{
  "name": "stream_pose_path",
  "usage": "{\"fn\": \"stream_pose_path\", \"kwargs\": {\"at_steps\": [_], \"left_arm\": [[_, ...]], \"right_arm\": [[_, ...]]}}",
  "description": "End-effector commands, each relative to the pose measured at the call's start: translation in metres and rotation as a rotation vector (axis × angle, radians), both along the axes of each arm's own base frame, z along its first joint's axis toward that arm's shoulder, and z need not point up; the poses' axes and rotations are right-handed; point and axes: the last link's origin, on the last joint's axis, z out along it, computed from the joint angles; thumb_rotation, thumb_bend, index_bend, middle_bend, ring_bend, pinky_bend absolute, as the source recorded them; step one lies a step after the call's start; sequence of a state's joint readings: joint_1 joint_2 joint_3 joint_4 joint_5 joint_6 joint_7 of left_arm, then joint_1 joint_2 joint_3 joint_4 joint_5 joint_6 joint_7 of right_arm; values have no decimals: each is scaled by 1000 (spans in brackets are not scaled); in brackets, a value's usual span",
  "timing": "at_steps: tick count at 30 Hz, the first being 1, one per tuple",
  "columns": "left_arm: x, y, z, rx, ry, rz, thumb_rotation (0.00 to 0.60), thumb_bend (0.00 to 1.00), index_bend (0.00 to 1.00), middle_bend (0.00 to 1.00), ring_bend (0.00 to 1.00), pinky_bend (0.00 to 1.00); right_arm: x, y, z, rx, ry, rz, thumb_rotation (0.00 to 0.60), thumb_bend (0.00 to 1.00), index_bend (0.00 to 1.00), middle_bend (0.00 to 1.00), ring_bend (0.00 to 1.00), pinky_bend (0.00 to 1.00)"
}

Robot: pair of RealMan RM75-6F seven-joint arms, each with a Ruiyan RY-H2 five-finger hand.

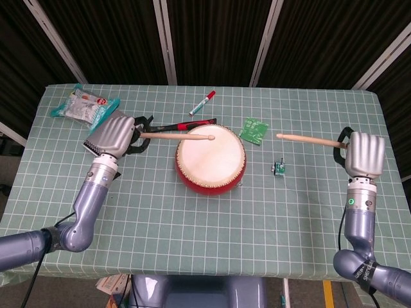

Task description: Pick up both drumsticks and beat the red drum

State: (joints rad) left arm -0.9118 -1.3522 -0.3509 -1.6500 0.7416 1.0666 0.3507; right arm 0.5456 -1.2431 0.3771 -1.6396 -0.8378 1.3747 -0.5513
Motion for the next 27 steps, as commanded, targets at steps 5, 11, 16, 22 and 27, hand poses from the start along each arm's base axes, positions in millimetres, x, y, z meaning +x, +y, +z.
{"fn": "stream_pose_path", "kwargs": {"at_steps": [5,11,16,22,27], "left_arm": [[-33,2,-53,-271,443,160,600,604,760,1000,1000,1000],[-11,11,-48,-212,344,206,600,602,759,1000,1000,1000],[6,8,-25,-93,144,119,600,599,759,1000,1000,1000],[11,-9,4,12,-43,6,600,596,758,1000,1000,1000],[-3,-31,15,12,-26,-32,600,594,756,1000,1000,1000]], "right_arm": [[-10,2,4,-1,24,-22,600,655,1000,1000,1000,1000],[-11,7,9,-4,29,-20,600,655,1000,1000,1000,1000],[-9,11,11,-8,30,-14,600,654,1000,1000,1000,1000],[-7,19,11,-10,32,1,600,655,1000,1000,1000,1000],[-5,24,9,-1,41,23,600,654,1000,1000,1000,1000]]}}
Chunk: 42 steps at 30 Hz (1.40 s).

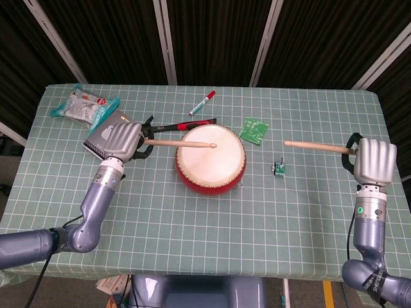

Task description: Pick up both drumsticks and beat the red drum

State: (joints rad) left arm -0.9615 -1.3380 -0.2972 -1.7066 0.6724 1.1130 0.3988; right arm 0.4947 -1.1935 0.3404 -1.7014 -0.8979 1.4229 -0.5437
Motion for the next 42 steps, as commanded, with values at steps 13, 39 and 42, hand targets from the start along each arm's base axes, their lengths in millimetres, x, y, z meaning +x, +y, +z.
{"fn": "stream_pose_path", "kwargs": {"at_steps": [13,39,42], "left_arm": [[-80,-93,29,-53,65,34,600,593,747,1000,1000,1000],[-113,-134,-36,-145,212,90,600,476,606,851,928,999],[-112,-134,-42,-176,237,101,600,422,562,774,866,969]], "right_arm": [[-29,37,-17,186,71,38,600,654,1000,1000,1000,1000],[-82,95,-68,454,280,-78,600,654,881,951,980,820],[-86,95,-70,471,307,-99,600,654,830,892,935,760]]}}
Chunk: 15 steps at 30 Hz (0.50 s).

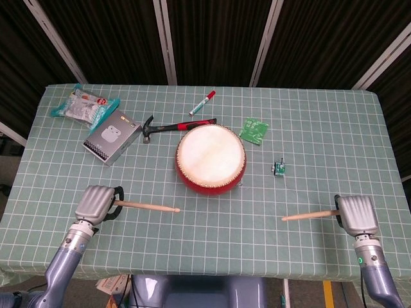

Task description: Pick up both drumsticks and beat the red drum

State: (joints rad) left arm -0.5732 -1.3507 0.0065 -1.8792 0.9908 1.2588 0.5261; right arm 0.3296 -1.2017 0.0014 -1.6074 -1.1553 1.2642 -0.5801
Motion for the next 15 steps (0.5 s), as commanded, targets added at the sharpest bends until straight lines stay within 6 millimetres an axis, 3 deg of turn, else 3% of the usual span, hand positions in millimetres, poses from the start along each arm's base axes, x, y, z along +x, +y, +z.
{"fn": "stream_pose_path", "kwargs": {"at_steps": [1,8,15], "left_arm": [[2,1,-7,-31,20,12,600,403,544,746,843,943],[5,-3,-16,-81,52,18,600,265,422,544,669,736],[8,-8,-14,-100,45,24,600,191,330,404,494,606]], "right_arm": [[-5,0,-3,19,30,-20,600,654,821,882,927,757],[-8,2,-5,58,74,-56,600,653,712,776,838,620],[-6,4,-7,81,100,-65,600,605,622,651,718,529]]}}
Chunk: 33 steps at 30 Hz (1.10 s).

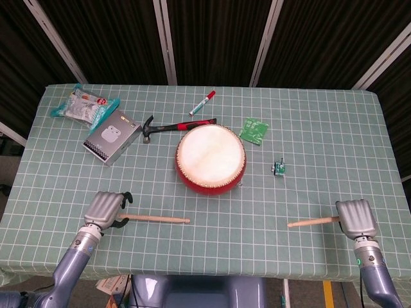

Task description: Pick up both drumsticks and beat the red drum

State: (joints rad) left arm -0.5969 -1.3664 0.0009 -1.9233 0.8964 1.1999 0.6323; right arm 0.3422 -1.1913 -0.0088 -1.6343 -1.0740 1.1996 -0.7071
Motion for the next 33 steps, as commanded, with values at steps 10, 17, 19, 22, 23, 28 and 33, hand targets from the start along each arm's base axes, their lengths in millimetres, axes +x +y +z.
{"fn": "stream_pose_path", "kwargs": {"at_steps": [10,17,19,22,23,28,33], "left_arm": [[3,-8,10,-16,-34,4,600,161,237,274,342,501],[0,-14,20,-4,-44,-3,600,141,225,256,332,492],[-1,-15,23,0,-49,-3,600,140,219,245,315,475],[-3,-16,27,7,-55,-1,600,140,201,226,299,455],[-4,-17,29,11,-60,1,600,140,184,213,283,440],[-7,-20,45,66,-116,-16,600,138,68,96,158,293],[-23,-27,68,190,-149,-92,600,135,22,11,69,190]], "right_arm": [[2,2,1,15,26,-11,600,481,457,520,578,427],[2,3,1,17,36,-23,600,396,388,465,520,419],[2,4,0,18,35,-25,600,395,372,448,497,397],[1,4,1,20,53,-27,600,384,325,409,453,350],[1,4,1,19,59,-29,600,380,309,387,429,324],[5,1,11,-27,48,-24,600,379,221,295,326,247],[16,4,31,-148,-98,14,600,377,92,189,219,204]]}}
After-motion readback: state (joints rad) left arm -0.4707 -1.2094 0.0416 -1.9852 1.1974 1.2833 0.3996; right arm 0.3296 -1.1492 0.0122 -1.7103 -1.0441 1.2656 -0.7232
